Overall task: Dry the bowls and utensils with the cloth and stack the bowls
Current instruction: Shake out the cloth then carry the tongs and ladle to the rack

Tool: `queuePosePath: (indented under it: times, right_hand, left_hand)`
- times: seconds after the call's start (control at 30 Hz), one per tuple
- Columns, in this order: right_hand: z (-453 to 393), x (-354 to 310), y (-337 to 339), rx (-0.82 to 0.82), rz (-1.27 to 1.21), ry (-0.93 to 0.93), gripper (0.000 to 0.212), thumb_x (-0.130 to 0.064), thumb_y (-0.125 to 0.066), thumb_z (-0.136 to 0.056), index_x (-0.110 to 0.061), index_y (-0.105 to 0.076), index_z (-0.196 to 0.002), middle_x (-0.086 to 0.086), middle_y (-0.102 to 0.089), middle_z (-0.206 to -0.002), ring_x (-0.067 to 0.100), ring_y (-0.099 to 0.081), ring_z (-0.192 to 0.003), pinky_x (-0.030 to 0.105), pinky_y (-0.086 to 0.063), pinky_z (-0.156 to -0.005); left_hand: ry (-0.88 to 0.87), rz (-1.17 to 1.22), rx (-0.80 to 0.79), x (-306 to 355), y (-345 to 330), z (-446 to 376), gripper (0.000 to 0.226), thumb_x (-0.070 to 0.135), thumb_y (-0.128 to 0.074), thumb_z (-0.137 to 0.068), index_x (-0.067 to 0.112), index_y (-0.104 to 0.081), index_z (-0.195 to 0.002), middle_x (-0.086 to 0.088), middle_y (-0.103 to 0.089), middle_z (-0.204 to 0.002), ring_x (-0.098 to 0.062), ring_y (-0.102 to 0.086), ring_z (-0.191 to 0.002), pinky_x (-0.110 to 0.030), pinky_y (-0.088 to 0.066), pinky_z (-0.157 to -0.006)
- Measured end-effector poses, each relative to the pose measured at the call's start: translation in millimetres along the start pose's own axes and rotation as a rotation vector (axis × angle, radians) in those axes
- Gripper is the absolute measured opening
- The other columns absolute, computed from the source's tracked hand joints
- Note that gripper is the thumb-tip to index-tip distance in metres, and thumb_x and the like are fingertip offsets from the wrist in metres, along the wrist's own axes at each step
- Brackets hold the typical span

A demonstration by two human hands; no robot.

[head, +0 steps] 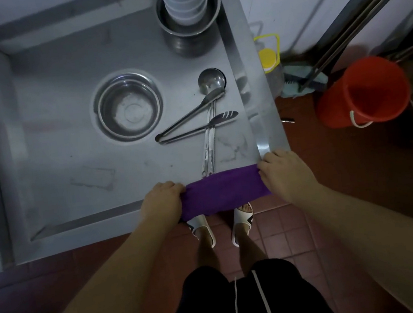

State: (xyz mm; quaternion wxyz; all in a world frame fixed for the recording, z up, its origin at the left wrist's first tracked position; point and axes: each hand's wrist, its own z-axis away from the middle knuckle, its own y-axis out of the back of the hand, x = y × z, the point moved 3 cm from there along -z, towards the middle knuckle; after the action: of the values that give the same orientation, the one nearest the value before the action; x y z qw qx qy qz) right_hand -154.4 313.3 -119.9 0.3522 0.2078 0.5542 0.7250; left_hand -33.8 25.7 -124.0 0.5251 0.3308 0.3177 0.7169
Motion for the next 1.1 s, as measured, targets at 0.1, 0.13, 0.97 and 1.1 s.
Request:
queuePosePath:
  times: [0.1,0.13,0.97,1.1]
  right_hand:
    - [1,-2,4,-0.066,-0.024,-0.04,0.029,-0.027,-0.051,-0.099,-0.015,-0.077,-0.101,0.005,-0.069,-0.097,0.028,-0.059,-0.096,0.044,-0.05,-0.087]
    - [3,-3,6,-0.082,-0.027,-0.047,0.029,-0.027,-0.051,-0.097,-0.015,-0.076,-0.105,0.005,-0.069,-0.1,0.028,-0.059,-0.098,0.044,-0.05,-0.088]
    - [-32,-36,67,-0.148,-0.15,-0.187,0.046,-0.016,-0.056,-0.089,-0.018,-0.057,-0.135,0.006,-0.061,-0.13,0.028,-0.054,-0.121,0.04,-0.046,-0.096]
    - [-56,-47,63,-0.159,-0.167,-0.269,0.041,-0.017,-0.057,-0.09,-0.017,-0.057,-0.131,0.006,-0.06,-0.127,0.027,-0.052,-0.12,0.039,-0.044,-0.096]
  left_hand:
    - [0.005,0.027,-0.036,2,1,4,0.036,0.024,-0.045,-0.107,0.022,-0.065,-0.137,-0.004,-0.067,-0.131,-0.024,-0.06,-0.116,-0.04,-0.05,-0.098]
    - [0.008,0.028,-0.061,3,2,5,0.038,0.024,-0.047,-0.106,0.021,-0.063,-0.139,-0.004,-0.067,-0.133,-0.025,-0.06,-0.118,-0.041,-0.051,-0.1]
    - [0.0,-0.093,0.025,11,93,-24,0.057,0.028,-0.054,-0.101,0.023,-0.041,-0.156,-0.003,-0.048,-0.155,-0.026,-0.048,-0.137,-0.042,-0.043,-0.109]
    - [-0.056,-0.112,0.011,2,100,-53,0.052,0.028,-0.054,-0.101,0.021,-0.044,-0.152,-0.005,-0.052,-0.148,-0.028,-0.051,-0.132,-0.043,-0.046,-0.105]
